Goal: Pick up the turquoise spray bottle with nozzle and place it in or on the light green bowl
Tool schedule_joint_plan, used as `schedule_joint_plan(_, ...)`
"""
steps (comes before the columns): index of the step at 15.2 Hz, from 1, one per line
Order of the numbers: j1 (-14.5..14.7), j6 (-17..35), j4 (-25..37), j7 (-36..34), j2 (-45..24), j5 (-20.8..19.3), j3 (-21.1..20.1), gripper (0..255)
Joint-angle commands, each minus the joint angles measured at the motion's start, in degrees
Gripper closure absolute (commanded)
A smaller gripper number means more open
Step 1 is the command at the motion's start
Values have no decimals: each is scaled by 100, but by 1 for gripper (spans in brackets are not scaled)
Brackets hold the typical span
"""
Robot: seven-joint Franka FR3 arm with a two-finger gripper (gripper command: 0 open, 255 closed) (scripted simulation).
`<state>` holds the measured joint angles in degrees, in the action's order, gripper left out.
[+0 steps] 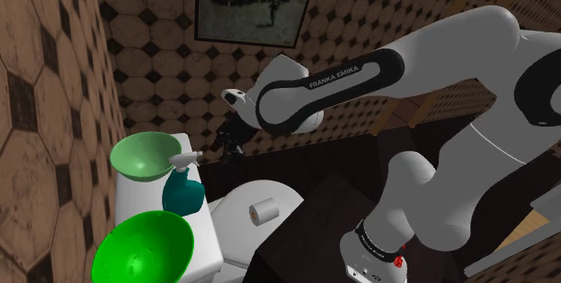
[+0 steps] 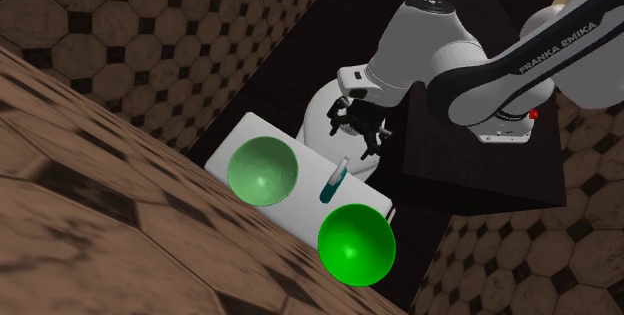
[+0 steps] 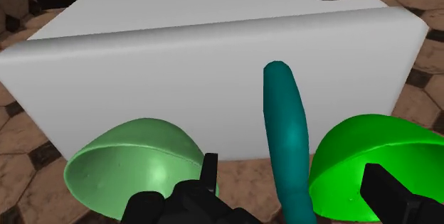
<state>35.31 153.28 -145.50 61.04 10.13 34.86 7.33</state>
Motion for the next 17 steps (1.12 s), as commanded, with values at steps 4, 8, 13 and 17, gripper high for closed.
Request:
schedule_joint_plan(4, 501, 332, 392, 1467, -759, 1146, -23, 0)
schedule_joint_plan(8, 568, 505, 545, 1785, -1121, 1567, -86, 0)
schedule_joint_plan(13, 601, 642, 704, 2076, -1448, 1945, -163, 0)
schedule_joint_plan(17, 600, 642, 704, 2076, -1448, 1945, -163, 0)
